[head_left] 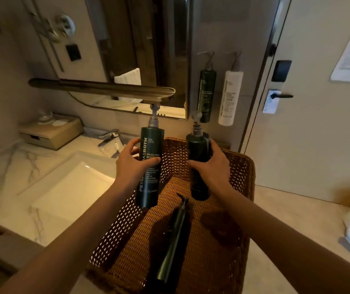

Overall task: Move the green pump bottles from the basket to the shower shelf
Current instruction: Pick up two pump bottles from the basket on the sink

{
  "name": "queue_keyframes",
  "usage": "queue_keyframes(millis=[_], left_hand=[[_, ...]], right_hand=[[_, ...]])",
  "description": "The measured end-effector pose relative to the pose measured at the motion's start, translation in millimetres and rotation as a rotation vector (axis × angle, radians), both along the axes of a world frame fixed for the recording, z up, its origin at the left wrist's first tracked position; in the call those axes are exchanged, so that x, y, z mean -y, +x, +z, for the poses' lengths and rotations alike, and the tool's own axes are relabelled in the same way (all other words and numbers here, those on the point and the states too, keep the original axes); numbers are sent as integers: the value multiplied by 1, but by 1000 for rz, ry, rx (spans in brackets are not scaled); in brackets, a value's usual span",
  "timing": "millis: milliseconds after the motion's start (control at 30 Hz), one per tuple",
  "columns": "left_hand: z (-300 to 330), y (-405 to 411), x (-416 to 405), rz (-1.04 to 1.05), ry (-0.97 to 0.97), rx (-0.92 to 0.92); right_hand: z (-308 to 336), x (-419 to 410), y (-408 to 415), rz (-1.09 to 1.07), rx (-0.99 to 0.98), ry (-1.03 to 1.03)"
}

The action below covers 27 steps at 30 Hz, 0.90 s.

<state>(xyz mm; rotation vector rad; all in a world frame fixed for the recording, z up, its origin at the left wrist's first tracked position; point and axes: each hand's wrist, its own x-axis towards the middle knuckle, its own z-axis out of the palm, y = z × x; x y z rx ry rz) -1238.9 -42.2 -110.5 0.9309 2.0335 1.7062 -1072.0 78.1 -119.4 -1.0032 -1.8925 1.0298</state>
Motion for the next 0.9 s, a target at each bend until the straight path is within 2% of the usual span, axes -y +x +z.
queue_keyframes(millis=[200,400,533,900], left_hand=[[44,22,35,136,128,-112],[81,70,87,404,205,-213],[87,117,131,602,202,-277],[60,274,291,1175,148,-252]], right_hand=[[73,16,2,229,-192,181],[116,39,15,544,-302,90],[115,65,29,719,-318,43],[83,195,68,1195,-297,-59]])
